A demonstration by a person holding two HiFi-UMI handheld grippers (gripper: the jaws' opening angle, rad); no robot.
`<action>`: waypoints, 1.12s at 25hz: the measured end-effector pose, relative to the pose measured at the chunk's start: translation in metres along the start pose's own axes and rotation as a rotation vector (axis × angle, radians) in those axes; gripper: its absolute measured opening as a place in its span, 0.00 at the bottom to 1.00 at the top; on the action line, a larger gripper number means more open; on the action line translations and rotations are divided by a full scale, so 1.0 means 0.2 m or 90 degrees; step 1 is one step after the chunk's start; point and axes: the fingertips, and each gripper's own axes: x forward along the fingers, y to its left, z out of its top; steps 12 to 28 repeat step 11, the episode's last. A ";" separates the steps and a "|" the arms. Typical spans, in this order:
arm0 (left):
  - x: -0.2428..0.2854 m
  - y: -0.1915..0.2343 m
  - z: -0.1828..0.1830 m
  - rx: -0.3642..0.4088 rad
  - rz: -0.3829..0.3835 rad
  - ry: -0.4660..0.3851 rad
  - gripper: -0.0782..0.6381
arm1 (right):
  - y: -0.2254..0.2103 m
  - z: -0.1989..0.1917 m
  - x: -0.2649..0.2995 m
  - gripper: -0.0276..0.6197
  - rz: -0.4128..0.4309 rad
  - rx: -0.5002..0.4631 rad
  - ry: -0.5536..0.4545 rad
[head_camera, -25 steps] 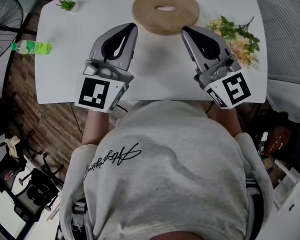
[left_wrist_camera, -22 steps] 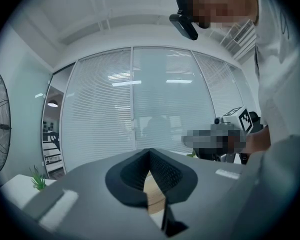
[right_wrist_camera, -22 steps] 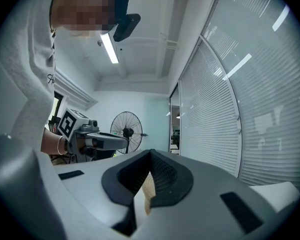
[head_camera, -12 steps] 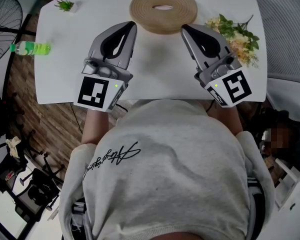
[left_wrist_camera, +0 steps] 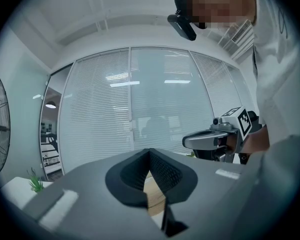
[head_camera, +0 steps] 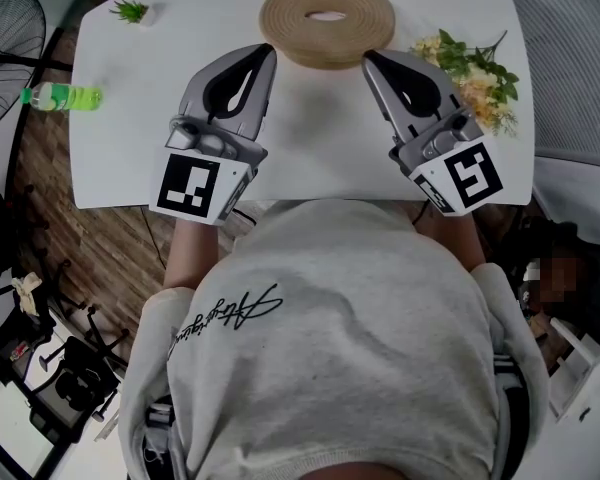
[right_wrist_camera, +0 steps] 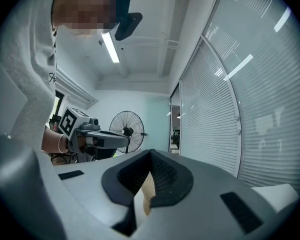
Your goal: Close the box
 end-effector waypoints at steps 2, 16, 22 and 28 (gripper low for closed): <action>0.00 0.00 -0.01 0.002 0.001 0.010 0.11 | 0.00 0.00 0.00 0.05 0.000 0.000 -0.001; 0.00 0.00 -0.02 0.000 0.000 0.011 0.11 | 0.00 0.00 0.01 0.05 0.002 -0.002 -0.003; 0.00 0.00 -0.02 0.000 0.000 0.011 0.11 | 0.00 0.00 0.01 0.05 0.002 -0.002 -0.003; 0.00 0.00 -0.02 0.000 0.000 0.011 0.11 | 0.00 0.00 0.01 0.05 0.002 -0.002 -0.003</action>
